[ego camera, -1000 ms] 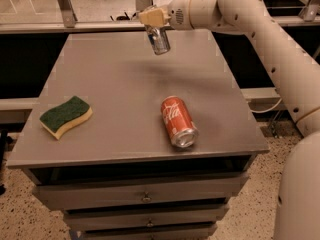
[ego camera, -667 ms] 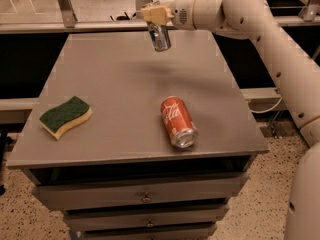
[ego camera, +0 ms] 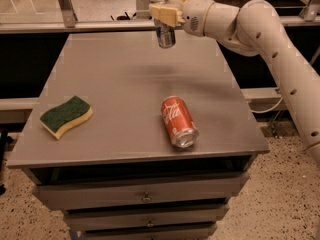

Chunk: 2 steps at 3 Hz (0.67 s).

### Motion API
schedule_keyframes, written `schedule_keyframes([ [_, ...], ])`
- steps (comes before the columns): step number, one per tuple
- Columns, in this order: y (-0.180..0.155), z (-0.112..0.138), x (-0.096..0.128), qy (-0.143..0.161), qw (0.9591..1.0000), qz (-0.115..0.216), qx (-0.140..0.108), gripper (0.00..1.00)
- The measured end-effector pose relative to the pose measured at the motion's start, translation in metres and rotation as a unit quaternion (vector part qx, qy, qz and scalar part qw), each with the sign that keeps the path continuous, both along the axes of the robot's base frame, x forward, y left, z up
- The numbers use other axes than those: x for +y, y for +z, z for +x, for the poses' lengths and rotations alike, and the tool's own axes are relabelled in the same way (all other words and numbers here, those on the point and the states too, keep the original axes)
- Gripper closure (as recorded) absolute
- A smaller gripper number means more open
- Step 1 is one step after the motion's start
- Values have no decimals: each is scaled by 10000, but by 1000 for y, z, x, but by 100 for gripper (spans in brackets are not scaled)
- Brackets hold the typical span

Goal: Pick redbull can

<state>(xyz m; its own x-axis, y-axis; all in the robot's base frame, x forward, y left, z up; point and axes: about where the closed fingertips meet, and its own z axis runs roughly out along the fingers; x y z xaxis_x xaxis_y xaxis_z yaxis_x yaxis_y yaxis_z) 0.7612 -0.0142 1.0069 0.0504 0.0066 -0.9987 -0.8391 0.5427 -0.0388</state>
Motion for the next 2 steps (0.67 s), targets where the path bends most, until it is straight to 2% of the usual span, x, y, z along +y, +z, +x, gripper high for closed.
schedule_keyframes([
  [1,-11,-2,-6,144,9995,119,-244,100],
  [2,-21,0,-10,298,9991,59,-307,100],
])
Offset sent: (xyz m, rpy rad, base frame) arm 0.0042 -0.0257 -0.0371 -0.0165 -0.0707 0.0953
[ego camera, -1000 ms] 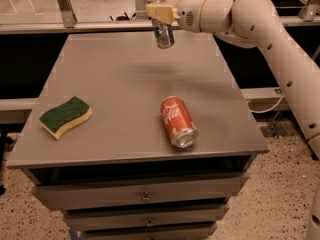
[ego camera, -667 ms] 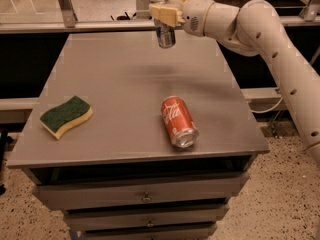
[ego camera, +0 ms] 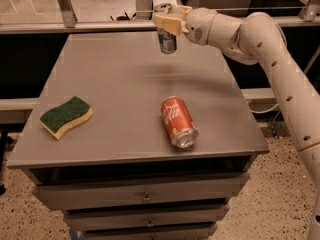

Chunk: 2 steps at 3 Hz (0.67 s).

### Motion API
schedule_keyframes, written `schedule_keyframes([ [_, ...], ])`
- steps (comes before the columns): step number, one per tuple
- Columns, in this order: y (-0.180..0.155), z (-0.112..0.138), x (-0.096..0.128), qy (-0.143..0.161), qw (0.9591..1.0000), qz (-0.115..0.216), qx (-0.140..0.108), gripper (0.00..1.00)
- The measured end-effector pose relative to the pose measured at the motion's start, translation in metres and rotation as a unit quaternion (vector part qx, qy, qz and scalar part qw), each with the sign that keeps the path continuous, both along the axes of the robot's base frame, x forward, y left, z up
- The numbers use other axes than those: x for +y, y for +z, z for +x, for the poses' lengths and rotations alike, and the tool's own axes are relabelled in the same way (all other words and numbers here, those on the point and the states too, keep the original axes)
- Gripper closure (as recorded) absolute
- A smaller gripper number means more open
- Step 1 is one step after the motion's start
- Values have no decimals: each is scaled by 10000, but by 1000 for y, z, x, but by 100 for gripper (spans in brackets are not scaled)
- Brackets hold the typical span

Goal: Pick redbull can

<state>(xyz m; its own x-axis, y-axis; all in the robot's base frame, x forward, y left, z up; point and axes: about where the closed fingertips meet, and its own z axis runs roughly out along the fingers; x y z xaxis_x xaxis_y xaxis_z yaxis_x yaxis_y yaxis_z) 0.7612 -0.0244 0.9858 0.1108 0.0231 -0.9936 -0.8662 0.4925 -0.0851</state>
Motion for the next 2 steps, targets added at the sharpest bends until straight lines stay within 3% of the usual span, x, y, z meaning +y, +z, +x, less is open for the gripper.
schedule_keyframes([
  [1,-16,2,-6,181,9998,-74,73,100],
  [2,-30,3,-8,307,9994,101,88,100],
])
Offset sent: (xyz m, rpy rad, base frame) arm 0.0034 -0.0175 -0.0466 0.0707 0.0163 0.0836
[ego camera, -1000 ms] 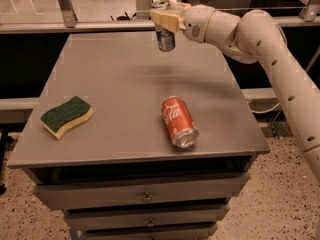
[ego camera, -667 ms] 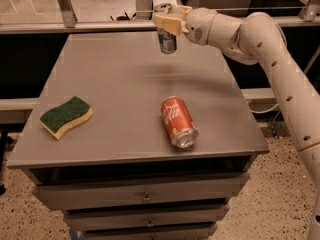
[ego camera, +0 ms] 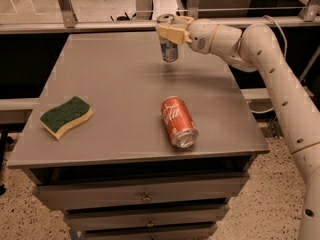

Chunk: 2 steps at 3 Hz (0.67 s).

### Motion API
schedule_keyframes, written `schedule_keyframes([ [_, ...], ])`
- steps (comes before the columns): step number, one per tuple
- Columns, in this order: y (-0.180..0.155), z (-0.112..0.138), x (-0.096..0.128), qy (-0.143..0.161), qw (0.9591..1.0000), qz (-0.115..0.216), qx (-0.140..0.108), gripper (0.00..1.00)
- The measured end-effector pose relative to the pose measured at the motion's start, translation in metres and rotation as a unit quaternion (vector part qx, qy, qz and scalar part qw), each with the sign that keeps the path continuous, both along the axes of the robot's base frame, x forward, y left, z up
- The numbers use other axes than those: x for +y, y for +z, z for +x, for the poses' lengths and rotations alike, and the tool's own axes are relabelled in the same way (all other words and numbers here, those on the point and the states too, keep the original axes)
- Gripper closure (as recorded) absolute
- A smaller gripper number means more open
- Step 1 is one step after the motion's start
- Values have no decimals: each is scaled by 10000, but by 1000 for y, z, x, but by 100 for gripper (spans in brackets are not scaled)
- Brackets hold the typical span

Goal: Pick redbull can

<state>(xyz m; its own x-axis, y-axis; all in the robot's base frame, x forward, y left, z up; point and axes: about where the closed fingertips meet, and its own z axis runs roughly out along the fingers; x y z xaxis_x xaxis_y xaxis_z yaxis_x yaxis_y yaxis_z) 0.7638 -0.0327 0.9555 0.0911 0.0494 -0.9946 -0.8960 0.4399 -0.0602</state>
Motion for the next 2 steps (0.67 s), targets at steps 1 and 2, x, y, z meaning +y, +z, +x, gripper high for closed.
schedule_keyframes([
  [1,-13,-1,3,162,9997,165,55,83],
  [2,-21,-2,4,267,9994,210,78,61],
])
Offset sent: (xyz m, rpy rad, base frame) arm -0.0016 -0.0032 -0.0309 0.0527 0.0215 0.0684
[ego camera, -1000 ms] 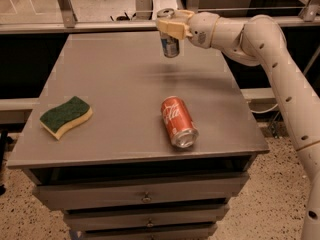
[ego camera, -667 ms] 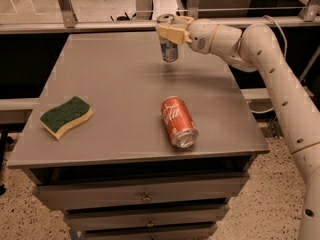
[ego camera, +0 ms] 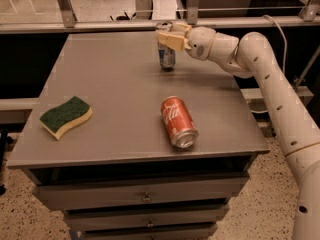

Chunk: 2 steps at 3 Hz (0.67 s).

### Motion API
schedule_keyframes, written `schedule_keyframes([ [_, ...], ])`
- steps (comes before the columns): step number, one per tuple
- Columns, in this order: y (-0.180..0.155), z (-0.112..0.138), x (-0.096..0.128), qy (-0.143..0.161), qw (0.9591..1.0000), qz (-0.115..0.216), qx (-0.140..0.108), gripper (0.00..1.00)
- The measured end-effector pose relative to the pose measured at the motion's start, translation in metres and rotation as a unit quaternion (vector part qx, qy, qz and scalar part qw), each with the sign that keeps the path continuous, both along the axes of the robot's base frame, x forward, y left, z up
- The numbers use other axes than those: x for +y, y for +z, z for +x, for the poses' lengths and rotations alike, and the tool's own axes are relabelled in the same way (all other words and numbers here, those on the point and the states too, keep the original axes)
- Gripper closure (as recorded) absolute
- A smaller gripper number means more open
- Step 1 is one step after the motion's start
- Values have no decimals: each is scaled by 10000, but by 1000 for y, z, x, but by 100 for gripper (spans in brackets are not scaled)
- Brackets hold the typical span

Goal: Pick redbull can

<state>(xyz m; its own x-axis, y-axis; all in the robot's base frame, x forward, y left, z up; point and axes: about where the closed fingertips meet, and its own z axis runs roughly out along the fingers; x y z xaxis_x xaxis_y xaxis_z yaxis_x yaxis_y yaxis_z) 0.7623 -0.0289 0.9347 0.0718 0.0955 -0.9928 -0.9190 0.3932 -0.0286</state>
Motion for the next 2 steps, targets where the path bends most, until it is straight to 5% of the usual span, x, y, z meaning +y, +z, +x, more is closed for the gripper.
schedule_keyframes([
  [2,-9,-2,0,92,9999,29,63,14],
])
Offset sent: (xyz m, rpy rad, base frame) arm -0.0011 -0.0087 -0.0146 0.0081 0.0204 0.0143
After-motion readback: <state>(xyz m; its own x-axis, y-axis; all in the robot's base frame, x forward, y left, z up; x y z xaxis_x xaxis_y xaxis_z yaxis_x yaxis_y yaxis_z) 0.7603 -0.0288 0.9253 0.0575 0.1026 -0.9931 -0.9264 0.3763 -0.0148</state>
